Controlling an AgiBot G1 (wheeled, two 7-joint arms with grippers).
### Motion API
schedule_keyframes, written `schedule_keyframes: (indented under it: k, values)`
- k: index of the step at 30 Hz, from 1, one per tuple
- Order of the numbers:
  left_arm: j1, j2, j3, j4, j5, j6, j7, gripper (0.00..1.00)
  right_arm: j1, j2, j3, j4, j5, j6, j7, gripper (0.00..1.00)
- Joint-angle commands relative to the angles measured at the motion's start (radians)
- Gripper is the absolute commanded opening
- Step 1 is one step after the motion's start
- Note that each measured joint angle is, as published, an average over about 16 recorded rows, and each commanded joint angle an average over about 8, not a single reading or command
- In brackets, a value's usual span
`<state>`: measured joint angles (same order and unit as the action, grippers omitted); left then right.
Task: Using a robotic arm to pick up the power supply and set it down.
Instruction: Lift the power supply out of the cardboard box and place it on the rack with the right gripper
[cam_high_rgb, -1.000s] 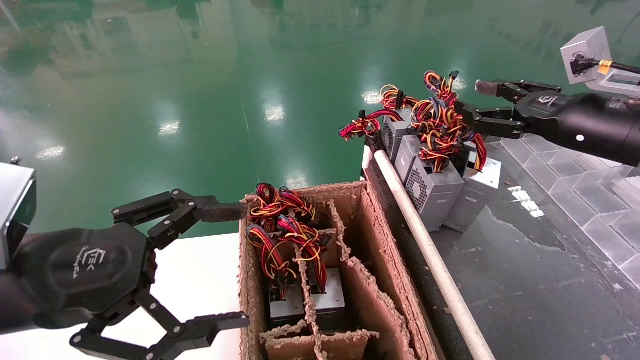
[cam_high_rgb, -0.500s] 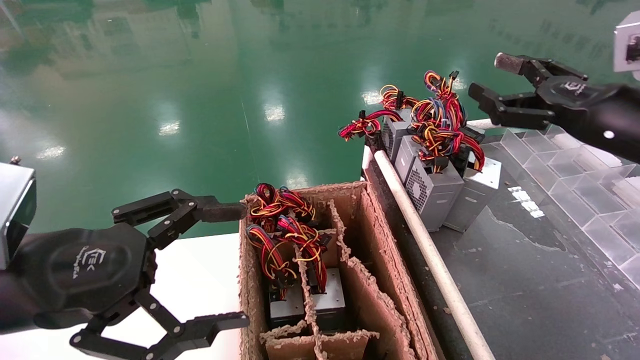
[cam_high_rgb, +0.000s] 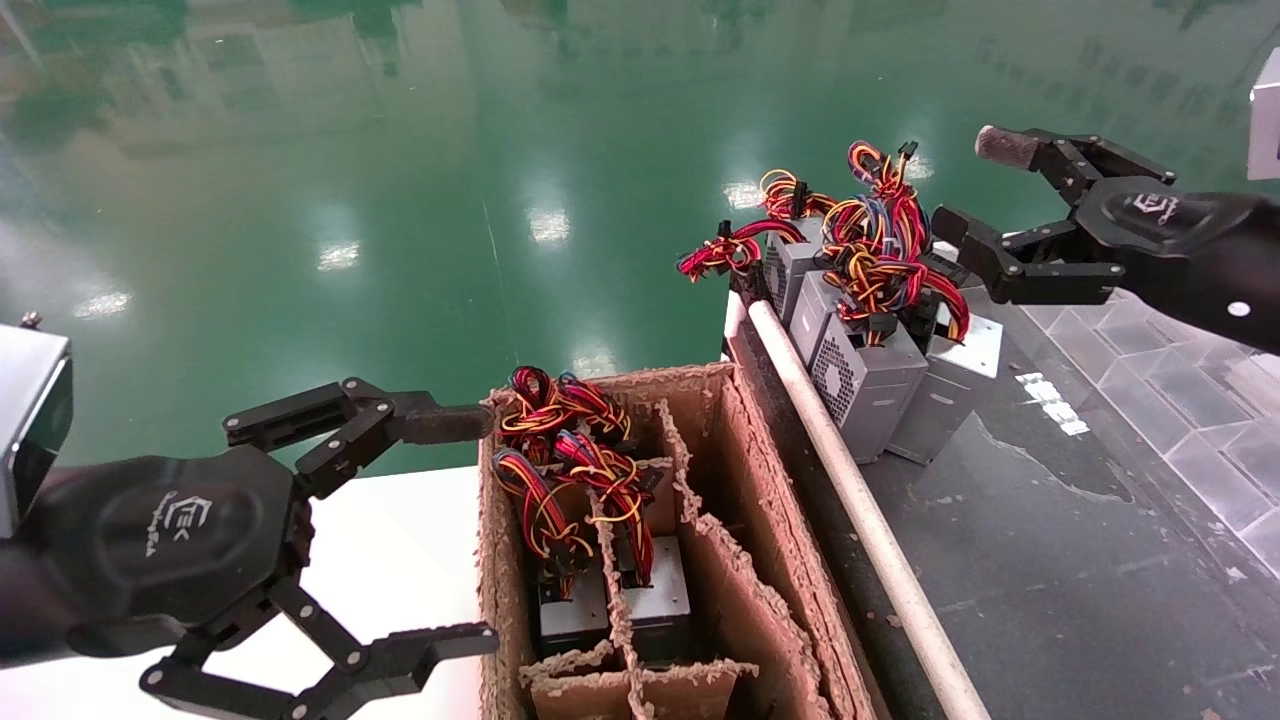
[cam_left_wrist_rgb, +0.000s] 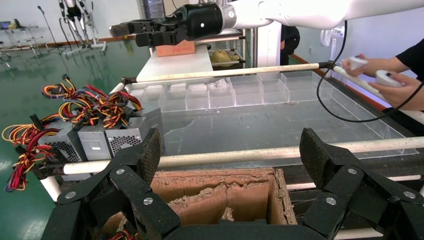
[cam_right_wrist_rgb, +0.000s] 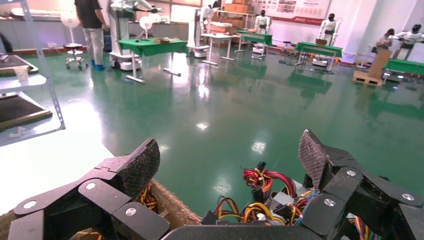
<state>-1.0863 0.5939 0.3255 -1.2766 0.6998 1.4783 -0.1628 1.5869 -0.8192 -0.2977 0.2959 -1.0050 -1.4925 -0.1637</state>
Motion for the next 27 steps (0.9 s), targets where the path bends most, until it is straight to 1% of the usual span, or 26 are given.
schedule_keyframes:
  k: [1,27]
  values:
    - [0.0,0.0,0.0,0.0,0.0,0.0,0.0,1.0,-0.022,0.009,0.001,0.043,0.012,0.0,0.015,1.0]
    - [0.0,0.0,0.001,0.0,-0.001,0.0,0.0,1.0,-0.309,0.125,0.011,0.596,0.166,-0.002,0.212,1.0]
